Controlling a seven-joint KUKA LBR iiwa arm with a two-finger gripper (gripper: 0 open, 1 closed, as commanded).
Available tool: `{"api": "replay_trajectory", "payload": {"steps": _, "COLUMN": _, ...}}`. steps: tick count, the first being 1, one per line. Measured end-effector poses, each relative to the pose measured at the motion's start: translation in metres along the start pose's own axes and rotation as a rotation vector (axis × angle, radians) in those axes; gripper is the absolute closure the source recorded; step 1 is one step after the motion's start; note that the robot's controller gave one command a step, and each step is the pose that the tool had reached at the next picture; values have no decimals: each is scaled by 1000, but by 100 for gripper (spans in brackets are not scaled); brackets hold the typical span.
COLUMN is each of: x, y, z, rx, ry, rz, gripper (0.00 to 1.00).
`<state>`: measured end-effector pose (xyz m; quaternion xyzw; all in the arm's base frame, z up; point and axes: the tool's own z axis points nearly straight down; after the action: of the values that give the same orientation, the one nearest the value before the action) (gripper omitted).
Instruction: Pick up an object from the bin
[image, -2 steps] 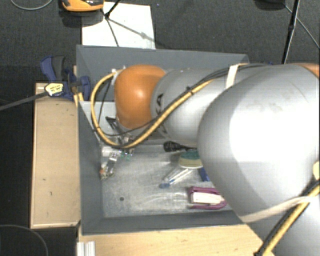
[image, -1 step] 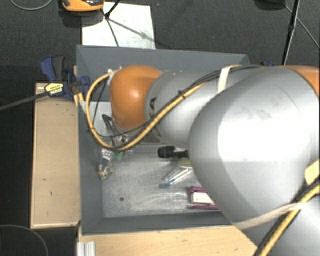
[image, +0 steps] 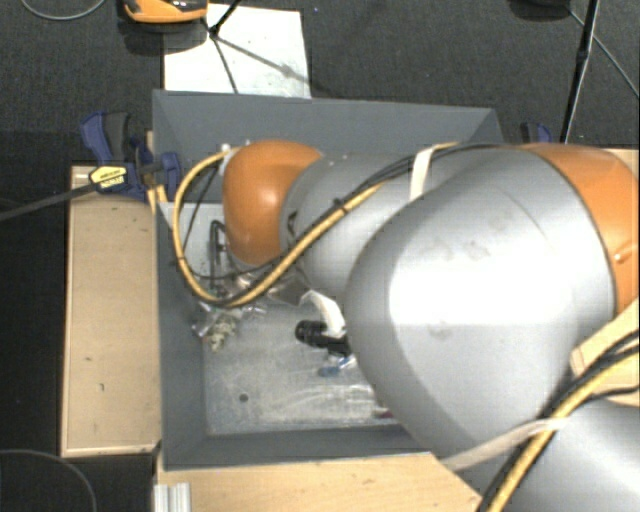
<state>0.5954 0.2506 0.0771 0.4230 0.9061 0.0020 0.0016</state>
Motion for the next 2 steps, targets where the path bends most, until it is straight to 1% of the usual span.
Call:
{"api": "replay_trajectory", "payload": {"steps": 1, "x": 0, "y": 1, "z": -1, "rx": 2, "ry": 0, "rz": -4, "gripper": 0}}
{"api": "replay_trajectory", "payload": {"steps": 2, "x": 1, "y": 1, "z": -1, "rx": 4, "ry": 1, "rz": -6, "gripper": 100}}
